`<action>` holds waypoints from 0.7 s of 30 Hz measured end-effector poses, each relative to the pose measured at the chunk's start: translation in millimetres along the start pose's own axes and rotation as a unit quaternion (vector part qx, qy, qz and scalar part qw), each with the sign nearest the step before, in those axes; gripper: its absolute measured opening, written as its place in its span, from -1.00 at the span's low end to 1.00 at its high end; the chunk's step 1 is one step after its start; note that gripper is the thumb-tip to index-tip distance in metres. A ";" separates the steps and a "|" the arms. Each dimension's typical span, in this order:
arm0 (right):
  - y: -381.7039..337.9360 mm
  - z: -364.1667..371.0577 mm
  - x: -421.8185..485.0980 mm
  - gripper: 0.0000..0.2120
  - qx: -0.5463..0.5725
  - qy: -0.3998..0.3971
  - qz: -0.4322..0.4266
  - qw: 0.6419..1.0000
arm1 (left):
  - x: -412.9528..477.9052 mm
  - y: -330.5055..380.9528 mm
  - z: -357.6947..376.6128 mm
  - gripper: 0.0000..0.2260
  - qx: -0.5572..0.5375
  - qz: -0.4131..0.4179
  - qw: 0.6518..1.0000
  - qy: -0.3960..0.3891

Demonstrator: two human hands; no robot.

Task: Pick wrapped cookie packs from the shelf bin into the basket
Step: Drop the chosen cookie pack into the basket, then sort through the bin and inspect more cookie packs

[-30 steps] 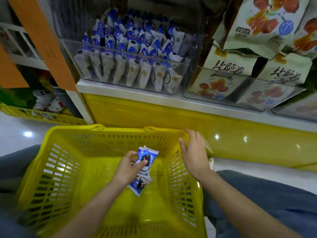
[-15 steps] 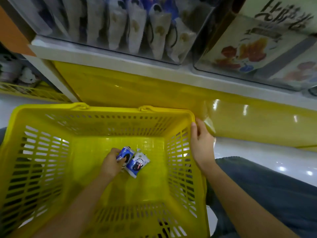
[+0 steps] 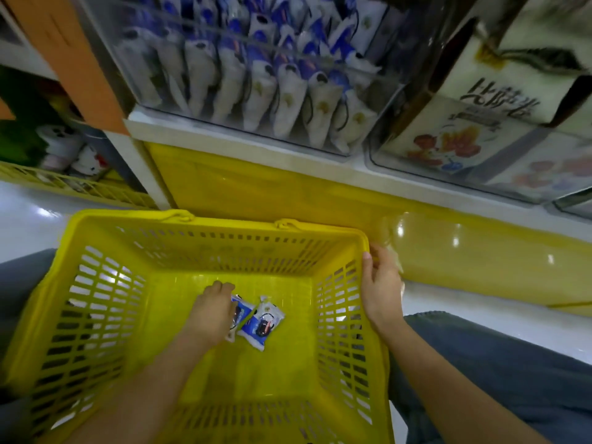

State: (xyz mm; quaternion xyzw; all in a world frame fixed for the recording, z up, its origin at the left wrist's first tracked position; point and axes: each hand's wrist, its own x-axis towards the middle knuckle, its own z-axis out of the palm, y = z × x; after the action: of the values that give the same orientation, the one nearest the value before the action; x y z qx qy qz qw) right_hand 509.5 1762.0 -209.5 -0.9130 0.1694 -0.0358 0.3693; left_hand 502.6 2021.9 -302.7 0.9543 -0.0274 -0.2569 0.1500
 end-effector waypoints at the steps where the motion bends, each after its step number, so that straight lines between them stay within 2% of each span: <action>1: -2.0 -0.7 -2.0 -0.66 -0.011 -0.007 -0.014 1.000 | -2.4 6.8 -14.9 -0.66 0.007 0.020 1.000 0.021; 6: -30.6 -17.0 -9.3 -0.65 -0.070 -0.062 -0.127 0.988 | -24.5 44.7 -107.5 -0.70 0.014 0.138 0.977 0.163; 9: -68.1 -34.3 -7.9 -0.71 -0.106 -0.065 -0.244 0.962 | -46.5 60.8 -167.0 -0.68 0.012 0.191 0.948 0.253; 13: -135.0 -59.1 -0.2 -0.77 -0.094 -0.060 -0.364 0.925 | -77.5 69.7 -239.8 -0.67 0.005 0.245 0.903 0.354; 17: -206.2 -76.5 16.0 -0.80 -0.049 -0.015 -0.453 0.890 | -95.2 67.0 -292.8 -0.72 0.018 0.259 0.867 0.426; 21: -267.3 -73.1 53.1 -0.79 -0.009 0.026 -0.461 0.887 | -83.2 56.3 -321.2 -0.70 0.028 0.234 0.871 0.431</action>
State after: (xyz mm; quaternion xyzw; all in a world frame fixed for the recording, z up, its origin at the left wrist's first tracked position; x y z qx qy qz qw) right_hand 621.0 1874.8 23.8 -0.8904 -0.2607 -0.2245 0.2980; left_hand 592.0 2066.5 18.7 0.9397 -0.1897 0.2238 0.1757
